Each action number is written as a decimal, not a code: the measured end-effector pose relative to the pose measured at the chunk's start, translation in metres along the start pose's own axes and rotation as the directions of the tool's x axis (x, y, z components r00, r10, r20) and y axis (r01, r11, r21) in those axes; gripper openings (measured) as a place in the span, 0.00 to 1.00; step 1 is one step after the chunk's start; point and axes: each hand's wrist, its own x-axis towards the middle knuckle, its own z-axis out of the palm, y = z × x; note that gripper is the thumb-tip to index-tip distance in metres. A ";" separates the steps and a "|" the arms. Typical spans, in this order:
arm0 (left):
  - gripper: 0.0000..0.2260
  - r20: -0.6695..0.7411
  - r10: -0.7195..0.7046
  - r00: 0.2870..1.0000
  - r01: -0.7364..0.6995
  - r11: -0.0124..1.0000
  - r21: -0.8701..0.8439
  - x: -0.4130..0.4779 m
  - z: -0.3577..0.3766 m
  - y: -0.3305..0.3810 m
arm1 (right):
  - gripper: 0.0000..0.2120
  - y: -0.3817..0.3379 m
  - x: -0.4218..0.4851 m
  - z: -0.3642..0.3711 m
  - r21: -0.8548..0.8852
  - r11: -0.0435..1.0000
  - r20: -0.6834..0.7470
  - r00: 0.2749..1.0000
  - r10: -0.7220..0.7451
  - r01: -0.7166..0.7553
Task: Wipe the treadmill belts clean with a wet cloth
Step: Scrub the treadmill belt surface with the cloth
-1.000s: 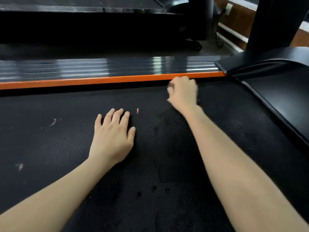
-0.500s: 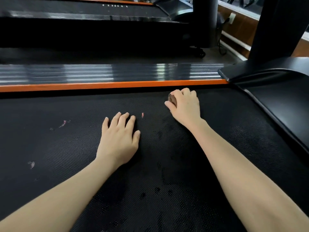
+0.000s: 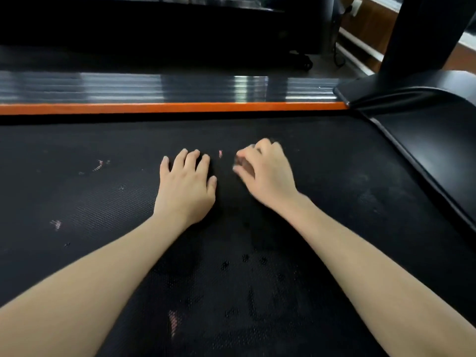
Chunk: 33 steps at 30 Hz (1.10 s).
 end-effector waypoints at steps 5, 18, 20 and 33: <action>0.23 -0.020 0.022 1.000 -0.022 0.999 -0.031 -0.001 -0.001 -0.001 | 0.20 0.034 -0.072 -0.052 -0.066 0.995 0.077 0.995 -0.066 0.071; 0.23 -0.043 0.029 0.999 -0.032 0.998 -0.052 0.000 0.000 -0.003 | 0.17 -0.064 -0.185 -0.105 0.047 0.998 0.167 0.984 -0.054 0.047; 0.23 -0.040 0.022 0.999 -0.025 0.998 -0.056 0.000 -0.001 -0.003 | 0.17 -0.040 -0.186 -0.112 -0.034 0.999 0.102 0.994 0.044 -0.041; 0.20 -0.183 0.212 0.960 -0.238 0.962 -0.133 -0.112 -0.048 -0.023 | 0.19 -0.026 -0.185 -0.108 -0.131 0.973 0.050 0.978 0.201 -0.193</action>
